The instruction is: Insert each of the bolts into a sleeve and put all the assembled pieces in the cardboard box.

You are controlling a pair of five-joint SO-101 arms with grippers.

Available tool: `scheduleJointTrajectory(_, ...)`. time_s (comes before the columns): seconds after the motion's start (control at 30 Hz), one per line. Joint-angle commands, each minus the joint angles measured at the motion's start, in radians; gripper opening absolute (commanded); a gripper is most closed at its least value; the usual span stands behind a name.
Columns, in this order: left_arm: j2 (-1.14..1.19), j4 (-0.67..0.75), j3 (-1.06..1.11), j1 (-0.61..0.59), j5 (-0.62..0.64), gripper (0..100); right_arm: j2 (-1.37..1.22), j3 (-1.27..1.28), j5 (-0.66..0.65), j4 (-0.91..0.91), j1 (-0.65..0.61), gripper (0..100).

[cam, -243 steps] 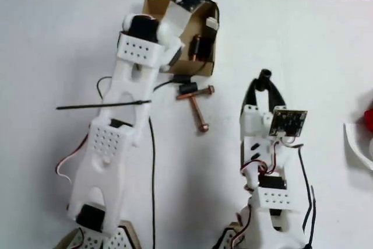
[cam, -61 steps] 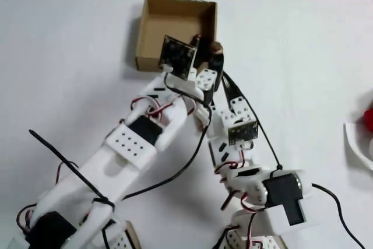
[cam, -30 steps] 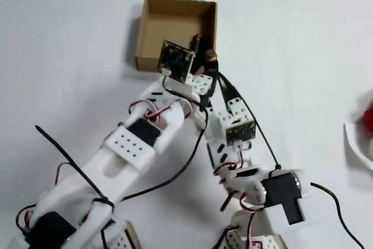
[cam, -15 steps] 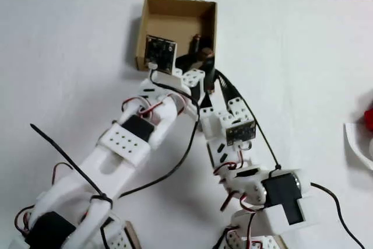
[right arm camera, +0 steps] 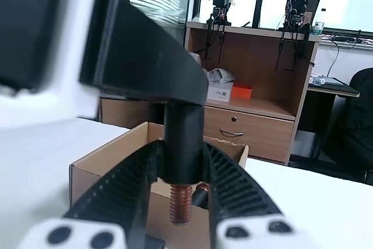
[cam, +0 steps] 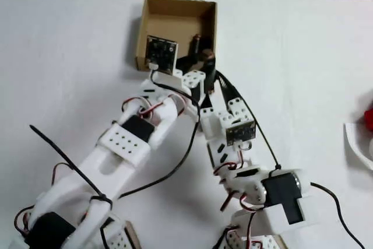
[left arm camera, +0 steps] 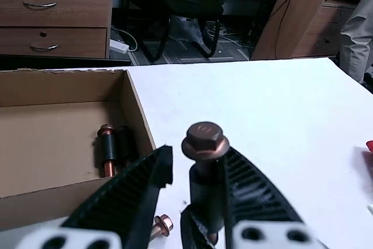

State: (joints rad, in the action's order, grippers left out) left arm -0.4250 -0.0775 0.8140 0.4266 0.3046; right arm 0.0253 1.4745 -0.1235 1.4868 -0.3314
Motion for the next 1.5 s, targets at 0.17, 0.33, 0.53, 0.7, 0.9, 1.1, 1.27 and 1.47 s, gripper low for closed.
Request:
scheduleJointTrajectory(0.17,-0.011,-0.098,-0.051,0.031,-0.049,29,0.012,-0.035,0.000,0.008,-0.001,2.0)
scheduleJointTrajectory(0.33,-0.012,-0.095,-0.081,0.034,-0.048,29,0.012,-0.035,0.000,0.008,0.001,2.0)
scheduleJointTrajectory(0.53,-0.012,-0.098,-0.162,0.020,-0.051,29,0.012,-0.035,0.000,0.008,0.004,2.0)
scheduleJointTrajectory(0.7,-0.015,-0.098,-0.226,0.006,-0.051,29,0.007,-0.035,0.000,0.008,0.004,2.0)
scheduleJointTrajectory(0.9,-0.123,-0.098,-0.291,-0.074,-0.049,29,0.004,-0.044,0.000,0.002,0.005,2.0)
scheduleJointTrajectory(1.1,-0.215,-0.350,-0.286,-0.302,-0.049,29,0.012,-0.163,0.003,-0.139,0.053,2.0)
scheduleJointTrajectory(1.27,-0.238,-0.646,-0.266,-0.539,-0.051,29,0.012,-0.325,0.003,-0.407,0.067,2.0)
scheduleJointTrajectory(1.47,-0.206,-0.618,-0.070,-0.612,-0.051,29,0.018,-0.532,0.005,-0.693,0.058,2.0)
